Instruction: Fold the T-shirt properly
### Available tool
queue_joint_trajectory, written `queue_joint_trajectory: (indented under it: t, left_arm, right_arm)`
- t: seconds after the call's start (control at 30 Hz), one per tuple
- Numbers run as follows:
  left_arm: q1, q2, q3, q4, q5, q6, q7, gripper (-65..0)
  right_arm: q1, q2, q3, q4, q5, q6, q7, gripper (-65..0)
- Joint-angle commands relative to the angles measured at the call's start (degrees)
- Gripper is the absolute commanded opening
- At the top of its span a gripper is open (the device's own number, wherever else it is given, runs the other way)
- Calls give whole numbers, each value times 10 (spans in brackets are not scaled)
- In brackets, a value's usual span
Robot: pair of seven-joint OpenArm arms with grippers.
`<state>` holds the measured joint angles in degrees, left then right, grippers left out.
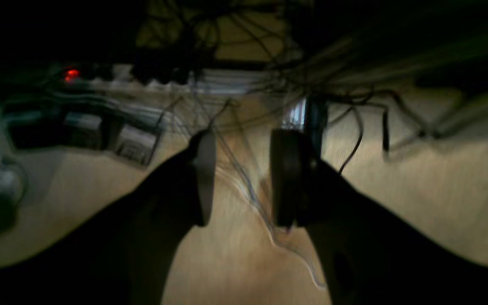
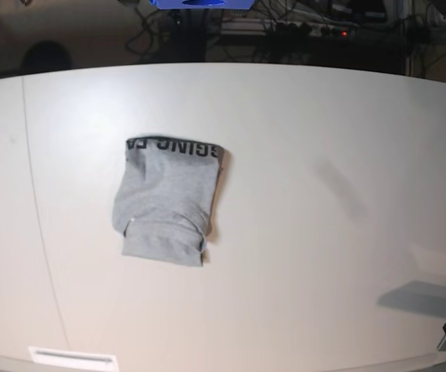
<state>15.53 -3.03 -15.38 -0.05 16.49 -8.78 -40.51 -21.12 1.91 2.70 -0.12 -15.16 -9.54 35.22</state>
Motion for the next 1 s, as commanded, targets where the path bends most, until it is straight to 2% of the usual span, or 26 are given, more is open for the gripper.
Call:
queue_joint_trajectory:
  t: [0.0, 0.13, 0.2, 0.23, 0.3, 0.37, 0.43, 0.6, 0.97]
  left_arm:
    - [-25, -5, 1, 1, -2, 2, 26, -430]
    - [-85, -4, 0, 1, -2, 2, 212, -430]
    - [-91, -2, -1, 1, -2, 2, 261, -430]
    - [-91, -1, -1, 1, -2, 2, 274, -430]
    - [-89, 10, 0, 1, -2, 2, 296, -430]
    - [-89, 12, 0, 5, -2, 2, 318, -430]
    - [-92, 13, -1, 17, -2, 2, 338, -430]
    - [-113, 15, 0, 19, -1, 2, 348, -428]
    - [-130, 12, 0, 20, -1, 2, 348, -428]
  right_arm:
    - [32, 3, 0, 1, 3, 8, -6, -650]
    - [108, 3, 1, 1, 3, 70, -99, -650]
    - [143, 2, 2, 1, 4, 88, -153, -620]
    - [162, 1, 2, 1, 5, 88, -183, -573]
    - [194, 1, 2, 1, 24, 88, -233, -425]
    - [210, 1, 1, 1, 49, 89, -254, -287]
    - [211, 2, 1, 1, 66, 89, -260, -231]
    - [195, 2, 1, 1, 68, 89, -259, -167]
    - [187, 12, 1, 1, 68, 89, -258, -170]
